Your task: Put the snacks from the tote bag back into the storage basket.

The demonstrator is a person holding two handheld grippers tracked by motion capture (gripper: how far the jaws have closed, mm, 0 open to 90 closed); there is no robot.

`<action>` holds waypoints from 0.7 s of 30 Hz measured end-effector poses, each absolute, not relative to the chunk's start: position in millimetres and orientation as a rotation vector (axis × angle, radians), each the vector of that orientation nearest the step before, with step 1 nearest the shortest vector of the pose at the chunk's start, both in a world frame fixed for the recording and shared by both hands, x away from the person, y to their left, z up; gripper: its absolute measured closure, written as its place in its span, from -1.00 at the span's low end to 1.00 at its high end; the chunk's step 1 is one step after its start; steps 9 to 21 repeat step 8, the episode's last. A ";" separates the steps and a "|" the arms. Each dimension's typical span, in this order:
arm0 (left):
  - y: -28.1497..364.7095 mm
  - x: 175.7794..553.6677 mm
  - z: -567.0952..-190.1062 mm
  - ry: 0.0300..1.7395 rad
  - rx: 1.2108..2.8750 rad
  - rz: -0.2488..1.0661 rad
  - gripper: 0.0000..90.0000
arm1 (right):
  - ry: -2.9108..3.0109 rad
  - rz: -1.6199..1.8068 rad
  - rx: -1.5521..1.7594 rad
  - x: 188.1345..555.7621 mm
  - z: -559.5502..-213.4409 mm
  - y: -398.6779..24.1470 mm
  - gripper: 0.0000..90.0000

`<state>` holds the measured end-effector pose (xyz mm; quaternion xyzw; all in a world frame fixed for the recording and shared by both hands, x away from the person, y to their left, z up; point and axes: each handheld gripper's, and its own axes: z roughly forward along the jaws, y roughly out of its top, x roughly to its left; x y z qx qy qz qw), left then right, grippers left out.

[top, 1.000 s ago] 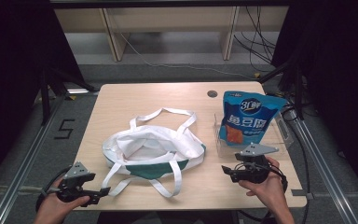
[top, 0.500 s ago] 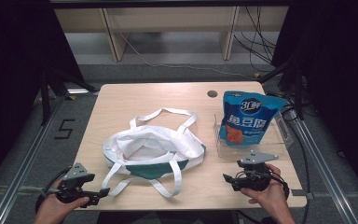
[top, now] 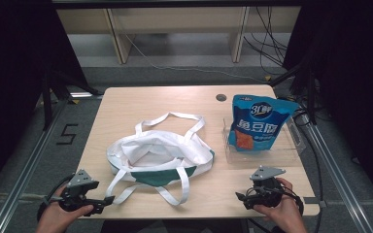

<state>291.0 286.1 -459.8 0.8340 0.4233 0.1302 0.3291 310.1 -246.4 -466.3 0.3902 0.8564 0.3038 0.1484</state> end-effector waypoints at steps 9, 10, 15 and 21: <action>286.4 291.0 -459.7 1.111 2.178 0.339 -0.58 | 2.492 0.833 1.110 310.7 -465.9 -249.2 -0.51; 286.4 291.0 -459.7 1.111 2.178 0.339 -0.58 | 2.492 0.833 1.110 310.7 -465.9 -249.2 -0.51; 286.4 291.0 -459.7 1.111 2.178 0.339 -0.58 | 2.492 0.833 1.110 310.7 -465.9 -249.2 -0.51; 286.4 291.0 -459.7 1.111 2.178 0.339 -0.58 | 2.492 0.833 1.110 310.7 -465.9 -249.2 -0.51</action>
